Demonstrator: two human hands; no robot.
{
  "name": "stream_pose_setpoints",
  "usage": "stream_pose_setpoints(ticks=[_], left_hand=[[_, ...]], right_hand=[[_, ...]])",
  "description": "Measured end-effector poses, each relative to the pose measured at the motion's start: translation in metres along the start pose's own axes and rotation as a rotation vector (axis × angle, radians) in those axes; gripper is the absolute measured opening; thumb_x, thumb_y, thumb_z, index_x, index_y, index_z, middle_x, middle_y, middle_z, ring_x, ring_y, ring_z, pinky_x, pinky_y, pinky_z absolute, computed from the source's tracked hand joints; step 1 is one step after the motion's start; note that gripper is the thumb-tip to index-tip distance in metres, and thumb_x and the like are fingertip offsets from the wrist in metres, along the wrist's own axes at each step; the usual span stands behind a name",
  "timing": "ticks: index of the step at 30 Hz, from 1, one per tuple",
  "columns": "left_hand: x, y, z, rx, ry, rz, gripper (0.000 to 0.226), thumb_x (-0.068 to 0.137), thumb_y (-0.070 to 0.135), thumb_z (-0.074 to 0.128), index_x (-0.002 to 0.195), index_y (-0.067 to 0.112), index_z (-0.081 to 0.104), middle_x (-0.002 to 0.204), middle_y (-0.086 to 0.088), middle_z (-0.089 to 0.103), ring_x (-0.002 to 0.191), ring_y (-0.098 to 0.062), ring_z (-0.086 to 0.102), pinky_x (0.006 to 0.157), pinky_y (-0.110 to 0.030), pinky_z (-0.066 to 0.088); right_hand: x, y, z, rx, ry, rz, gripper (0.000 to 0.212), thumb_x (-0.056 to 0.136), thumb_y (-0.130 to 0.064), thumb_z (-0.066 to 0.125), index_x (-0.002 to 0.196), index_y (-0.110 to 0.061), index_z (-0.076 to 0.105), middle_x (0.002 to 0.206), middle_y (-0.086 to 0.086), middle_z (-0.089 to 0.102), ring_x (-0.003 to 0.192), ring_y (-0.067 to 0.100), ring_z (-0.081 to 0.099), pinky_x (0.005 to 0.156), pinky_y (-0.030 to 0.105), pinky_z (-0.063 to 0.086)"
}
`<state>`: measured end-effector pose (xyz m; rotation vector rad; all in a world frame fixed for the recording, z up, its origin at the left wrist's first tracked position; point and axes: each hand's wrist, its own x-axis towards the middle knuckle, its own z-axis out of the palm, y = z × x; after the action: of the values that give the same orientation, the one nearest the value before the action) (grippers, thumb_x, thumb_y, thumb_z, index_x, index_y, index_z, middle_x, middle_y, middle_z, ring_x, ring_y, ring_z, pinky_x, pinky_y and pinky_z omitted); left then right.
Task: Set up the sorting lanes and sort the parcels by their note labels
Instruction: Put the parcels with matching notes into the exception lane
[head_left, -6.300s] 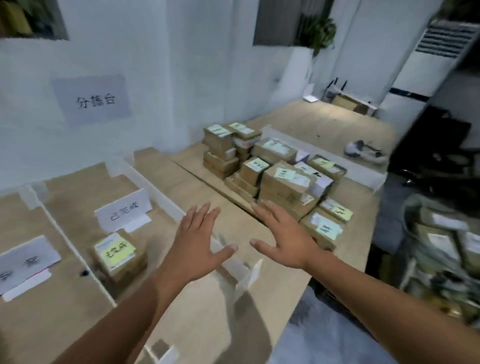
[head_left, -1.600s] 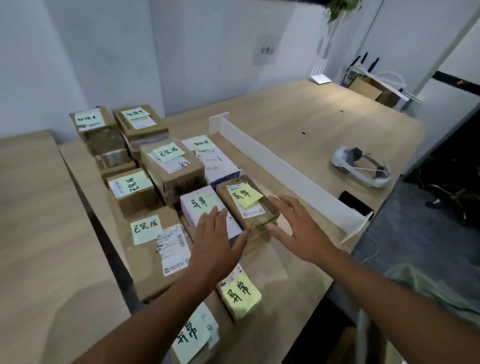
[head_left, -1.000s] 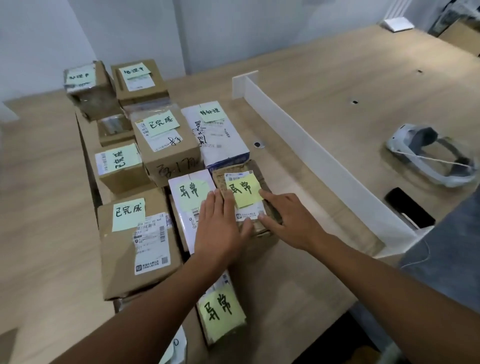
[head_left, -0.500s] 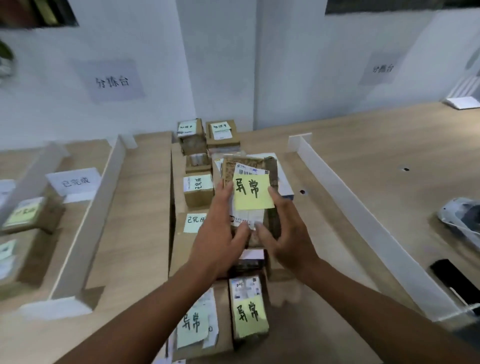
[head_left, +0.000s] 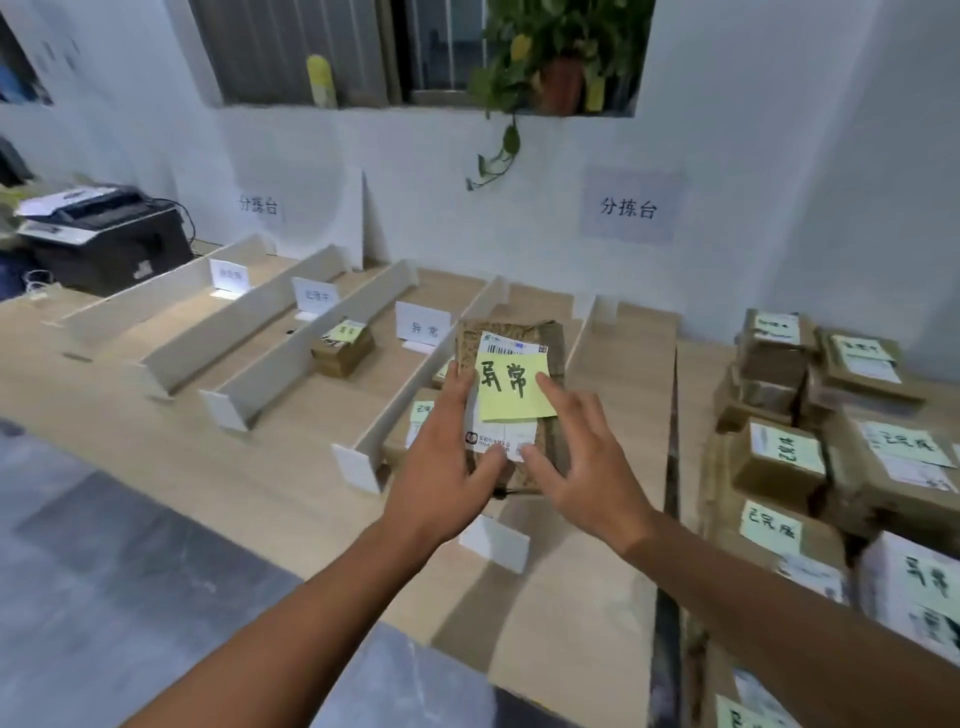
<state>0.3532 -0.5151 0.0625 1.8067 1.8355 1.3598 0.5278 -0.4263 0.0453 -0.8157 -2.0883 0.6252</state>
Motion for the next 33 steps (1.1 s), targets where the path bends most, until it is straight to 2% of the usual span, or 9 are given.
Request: stream_pose_setpoints(ticks=[2,9,13,17,21,24,28,30,33], left_hand=[[0.003,-0.031,-0.049,-0.007,0.033,0.018,0.080,0.089,0.037,0.059,0.149,0.061,0.011,0.144,0.054,0.025,0.091,0.033,0.048,0.075,0.005,0.037],[0.034,-0.136,-0.159,0.045,0.014,-0.037,0.083,0.086,0.031,0.060,0.141,0.070,0.012,0.139,0.057,0.027,0.113,0.029,0.043,0.082,0.004,0.036],[0.070,-0.214,-0.180,0.044,-0.049,-0.105,0.081,0.085,0.040,0.059,0.151,0.058,0.016,0.136,0.058,0.028,0.108,0.021,0.052,0.078,-0.008,0.050],[0.125,-0.296,-0.187,0.081,-0.101,-0.165,0.085,0.087,0.039,0.061,0.158,0.042,0.015,0.159,0.024,0.033,0.117,0.014,0.050,0.080,0.001,0.040],[0.186,-0.364,-0.196,0.034,-0.124,-0.197,0.080,0.087,0.031,0.063,0.155,0.039,0.024,0.137,0.050,0.033,0.114,0.032,0.039,0.078,0.007,0.034],[0.230,-0.407,-0.198,-0.007,-0.169,-0.223,0.076,0.085,0.033,0.058,0.150,0.047,0.021,0.129,0.061,0.030,0.114,0.027,0.045,0.078,0.003,0.039],[0.282,-0.465,-0.179,-0.027,-0.301,-0.259,0.080,0.086,0.031,0.060,0.158,0.030,0.025,0.155,0.019,0.037,0.125,0.009,0.045,0.086,0.002,0.038],[0.305,-0.490,-0.164,-0.063,-0.374,-0.281,0.083,0.086,0.033,0.058,0.160,0.027,0.021,0.160,0.012,0.032,0.133,0.004,0.040,0.096,0.000,0.036],[0.332,-0.526,-0.140,-0.112,-0.428,-0.298,0.081,0.086,0.031,0.057,0.159,0.026,0.022,0.155,0.013,0.035,0.137,-0.005,0.041,0.108,-0.031,0.047]], right_hand=[[0.027,-0.025,0.051,0.024,-0.033,-0.023,0.074,0.090,-0.040,0.063,0.156,-0.040,0.028,0.127,-0.010,0.038,0.120,0.005,0.051,0.102,0.031,0.049],[0.095,-0.068,0.191,0.080,-0.043,-0.009,0.071,0.088,-0.038,0.063,0.154,-0.026,0.039,0.130,-0.002,0.041,0.124,0.013,0.052,0.106,0.030,0.046],[0.139,-0.058,0.253,0.032,-0.064,0.088,0.073,0.083,-0.048,0.056,0.152,-0.043,0.033,0.127,-0.010,0.037,0.114,-0.002,0.046,0.094,0.023,0.045],[0.198,-0.021,0.318,0.016,-0.085,0.132,0.072,0.085,-0.053,0.051,0.153,-0.045,0.029,0.127,-0.014,0.032,0.111,0.000,0.045,0.090,0.021,0.044],[0.262,0.012,0.377,0.003,-0.107,0.202,0.075,0.086,-0.058,0.048,0.156,-0.040,0.027,0.123,-0.006,0.034,0.109,0.014,0.053,0.090,0.035,0.052],[0.299,0.032,0.414,-0.002,-0.106,0.247,0.073,0.088,-0.056,0.050,0.155,-0.039,0.027,0.118,-0.011,0.029,0.102,0.010,0.052,0.087,0.030,0.053],[0.332,0.072,0.443,-0.057,-0.096,0.376,0.069,0.092,-0.056,0.050,0.155,-0.042,0.025,0.117,-0.013,0.027,0.101,0.006,0.048,0.081,0.022,0.046],[0.346,0.095,0.453,-0.080,-0.102,0.437,0.068,0.094,-0.054,0.053,0.155,-0.042,0.026,0.118,-0.013,0.028,0.102,0.008,0.049,0.083,0.026,0.047],[0.366,0.126,0.470,-0.111,-0.107,0.517,0.069,0.094,-0.054,0.055,0.155,-0.042,0.026,0.122,-0.011,0.029,0.104,0.012,0.052,0.085,0.028,0.048]])
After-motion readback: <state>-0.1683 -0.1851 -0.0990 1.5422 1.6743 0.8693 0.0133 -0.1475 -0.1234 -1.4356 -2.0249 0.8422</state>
